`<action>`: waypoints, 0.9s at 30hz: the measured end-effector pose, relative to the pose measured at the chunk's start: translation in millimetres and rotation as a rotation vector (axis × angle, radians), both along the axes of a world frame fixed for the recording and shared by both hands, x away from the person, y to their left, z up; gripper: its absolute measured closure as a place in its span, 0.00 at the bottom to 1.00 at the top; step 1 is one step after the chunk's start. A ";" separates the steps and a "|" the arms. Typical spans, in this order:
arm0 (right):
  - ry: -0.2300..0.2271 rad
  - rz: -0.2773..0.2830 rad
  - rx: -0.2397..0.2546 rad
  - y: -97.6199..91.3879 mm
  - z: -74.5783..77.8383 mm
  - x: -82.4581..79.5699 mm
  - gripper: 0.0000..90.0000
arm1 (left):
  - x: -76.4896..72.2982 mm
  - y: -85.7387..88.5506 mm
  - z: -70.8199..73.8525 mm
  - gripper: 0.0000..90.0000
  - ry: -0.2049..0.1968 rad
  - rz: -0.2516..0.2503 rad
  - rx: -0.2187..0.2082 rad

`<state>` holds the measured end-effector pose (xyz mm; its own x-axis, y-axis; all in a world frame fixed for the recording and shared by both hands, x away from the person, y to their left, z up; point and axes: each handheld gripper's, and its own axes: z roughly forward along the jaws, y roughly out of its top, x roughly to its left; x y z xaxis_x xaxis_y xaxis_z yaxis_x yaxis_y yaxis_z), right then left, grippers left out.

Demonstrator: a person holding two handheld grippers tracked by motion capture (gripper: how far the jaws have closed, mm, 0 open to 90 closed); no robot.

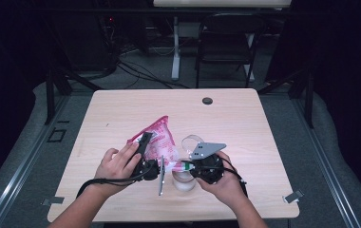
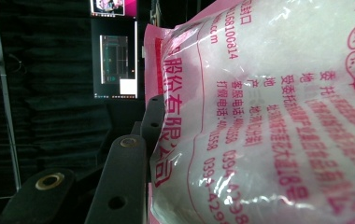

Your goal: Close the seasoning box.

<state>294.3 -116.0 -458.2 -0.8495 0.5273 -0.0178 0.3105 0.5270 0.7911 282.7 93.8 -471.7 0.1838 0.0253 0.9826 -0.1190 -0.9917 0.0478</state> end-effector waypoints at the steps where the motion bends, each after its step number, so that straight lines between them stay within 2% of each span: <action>1: 0.000 0.000 0.002 0.1 -0.2 0.0 1.00 | 0.0 0.0 0.1 0.75 0.001 0.001 0.001; 8: 0.001 -0.001 0.001 0.3 -0.4 0.0 1.00 | -0.6 -0.7 1.3 0.75 0.009 0.007 0.007; 13: 0.002 0.001 0.002 -0.1 -0.7 0.3 1.00 | -1.0 -1.2 1.3 0.75 -0.001 0.010 0.013; 15: 0.000 0.001 -0.003 0.0 -0.6 0.4 1.00 | -0.5 -0.9 1.6 0.75 0.011 0.005 0.010; 27: 0.001 0.000 -0.001 0.3 -1.2 0.4 1.00 | -0.6 -0.9 1.3 0.75 0.008 0.007 0.008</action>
